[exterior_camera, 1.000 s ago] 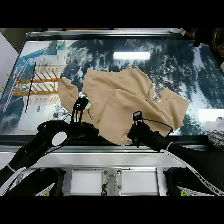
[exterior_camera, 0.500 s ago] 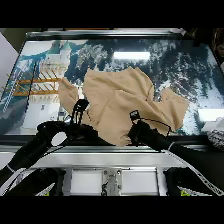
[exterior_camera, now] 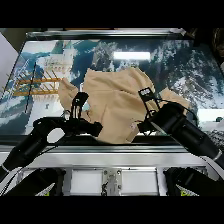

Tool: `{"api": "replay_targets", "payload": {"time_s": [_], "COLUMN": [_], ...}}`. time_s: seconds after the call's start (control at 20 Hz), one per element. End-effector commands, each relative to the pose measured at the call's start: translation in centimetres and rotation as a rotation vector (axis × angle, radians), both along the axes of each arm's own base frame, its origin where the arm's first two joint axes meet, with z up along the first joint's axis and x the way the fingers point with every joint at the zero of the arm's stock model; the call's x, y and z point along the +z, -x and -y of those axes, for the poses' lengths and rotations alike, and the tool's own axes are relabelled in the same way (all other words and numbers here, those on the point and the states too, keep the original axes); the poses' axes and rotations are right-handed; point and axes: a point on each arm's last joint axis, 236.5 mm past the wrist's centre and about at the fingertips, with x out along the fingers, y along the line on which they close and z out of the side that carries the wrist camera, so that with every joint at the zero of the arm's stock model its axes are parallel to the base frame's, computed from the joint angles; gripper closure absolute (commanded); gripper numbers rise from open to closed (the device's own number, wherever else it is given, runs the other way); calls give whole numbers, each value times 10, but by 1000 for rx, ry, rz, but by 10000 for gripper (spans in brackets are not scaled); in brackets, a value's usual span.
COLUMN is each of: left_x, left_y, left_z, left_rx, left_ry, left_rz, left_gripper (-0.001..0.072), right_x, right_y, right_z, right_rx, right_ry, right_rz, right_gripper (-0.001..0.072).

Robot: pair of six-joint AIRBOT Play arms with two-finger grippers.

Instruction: Fold the clothes and pants, and hang the long-sleeved shirts on hangers.

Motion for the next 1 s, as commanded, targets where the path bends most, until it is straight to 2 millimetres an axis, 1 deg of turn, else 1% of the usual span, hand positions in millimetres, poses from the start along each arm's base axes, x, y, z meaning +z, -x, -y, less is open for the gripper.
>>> {"api": "replay_targets", "payload": {"time_s": [0.0, 0.1, 0.15, 0.25, 0.35, 0.45, 0.55, 0.6, 0.65, 0.8, 0.95], "left_x": [26, 28, 24, 6, -16, -33, -39, -44, -51, -77, -97], "left_y": [0, 7, 13, 31, 47, 54, 52, 48, 46, 47, 49], "left_z": [20, 35, 47, 76, 108, 131, 151, 156, 155, 148, 143], "left_rx": [33, 27, 21, -14, -53, -64, -88, -94, -105, -127, -129], "left_ry": [107, 134, 145, 145, 139, 120, 97, 71, 26, -102, -160], "left_rz": [-16, -23, -44, -94, -125, -166, -177, -181, -194, -242, -276], "left_gripper": [118, 119, 119, 120, 208, 209, 209, 210, 210, 210, 211], "right_x": [24, 28, 28, 29, 30, 31, 32, 34, 35, 40, 44], "right_y": [4, 4, 3, 0, -4, -5, -5, -4, -4, -3, -2], "right_z": [3, 3, 2, -1, -5, -6, -6, -6, -5, -4, -3], "right_rx": [-33, -33, -31, -43, -41, -38, -38, -38, -38, -38, -38], "right_ry": [-68, -77, -82, -100, -119, -124, -128, -131, -134, -147, -156], "right_rz": [51, 60, 65, 80, 96, 102, 106, 111, 114, 127, 139], "right_gripper": [693, 693, 693, 692, 693, 692, 692, 692, 692, 692, 692]}}
